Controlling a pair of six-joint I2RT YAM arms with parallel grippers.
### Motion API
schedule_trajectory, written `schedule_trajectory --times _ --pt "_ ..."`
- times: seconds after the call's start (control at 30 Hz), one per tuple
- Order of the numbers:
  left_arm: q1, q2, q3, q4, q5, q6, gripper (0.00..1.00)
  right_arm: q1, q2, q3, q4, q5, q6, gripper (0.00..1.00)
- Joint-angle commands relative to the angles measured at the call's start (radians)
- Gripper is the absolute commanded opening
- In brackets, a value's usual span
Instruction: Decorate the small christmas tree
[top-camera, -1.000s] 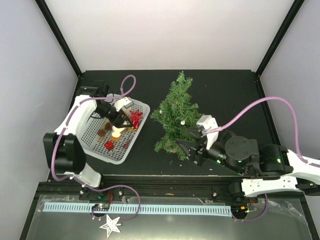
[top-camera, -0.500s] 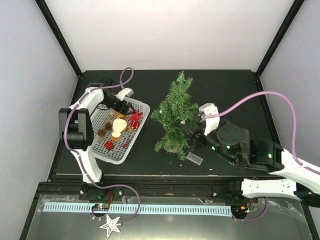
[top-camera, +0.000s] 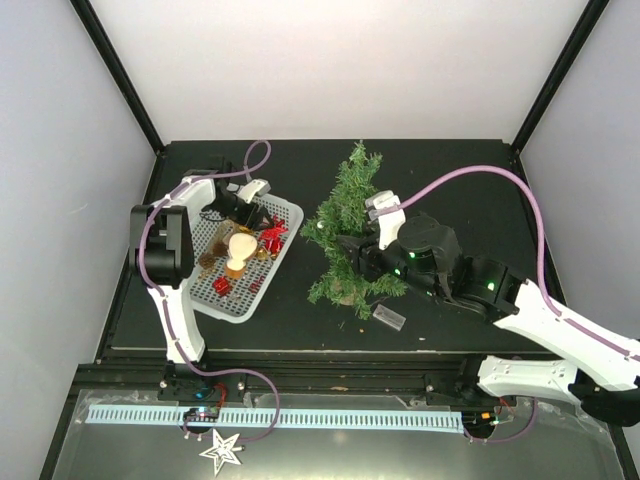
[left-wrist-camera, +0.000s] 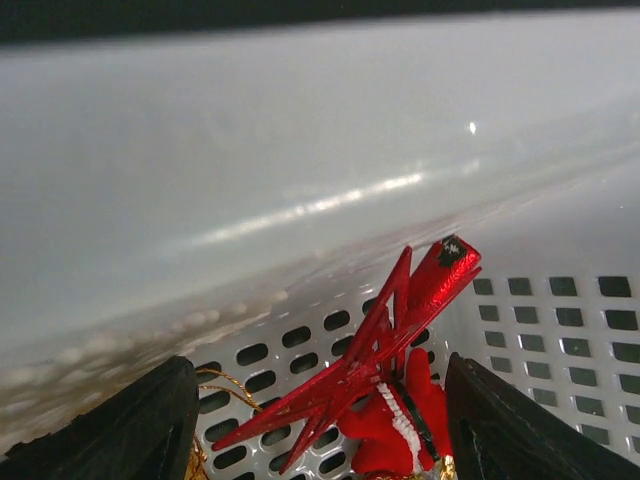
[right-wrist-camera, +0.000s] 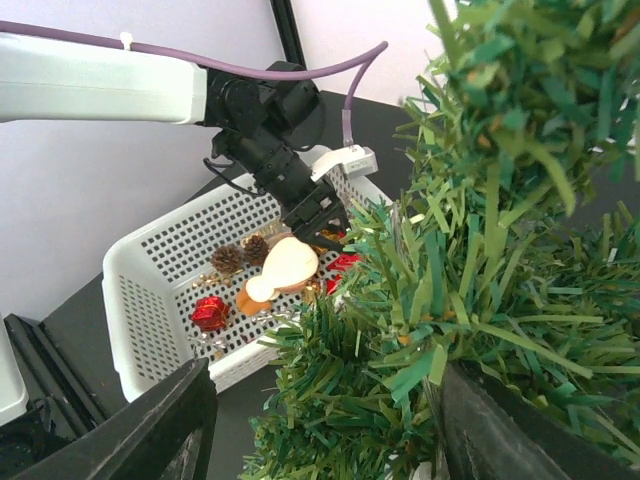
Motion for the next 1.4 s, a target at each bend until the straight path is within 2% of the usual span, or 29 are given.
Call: schedule_trajectory --times 0.0,0.17,0.27,0.37,0.53,0.9,1.37 --pt "0.002 -0.005 -0.024 0.059 -0.008 0.004 0.69 -0.026 0.023 -0.014 0.047 -0.067 -0.020 0.62" --pt "0.003 0.011 -0.037 0.041 0.054 0.036 0.53 -0.045 0.046 -0.018 0.060 -0.087 -0.024 0.62" --pt "0.002 0.022 -0.035 0.009 0.097 0.068 0.31 -0.055 0.052 -0.028 0.062 -0.091 -0.024 0.62" --pt "0.002 0.014 -0.037 -0.026 0.129 0.092 0.13 -0.067 0.048 -0.041 0.069 -0.099 -0.022 0.62" --pt "0.005 -0.028 -0.043 -0.063 0.152 0.129 0.02 -0.072 0.041 -0.048 0.080 -0.116 -0.023 0.62" --pt "0.036 -0.183 -0.013 -0.217 0.160 0.200 0.02 -0.072 -0.001 -0.051 0.087 -0.202 -0.052 0.64" --pt "0.083 -0.406 -0.064 -0.351 0.144 0.256 0.02 -0.072 -0.096 -0.030 0.041 -0.196 -0.111 0.76"
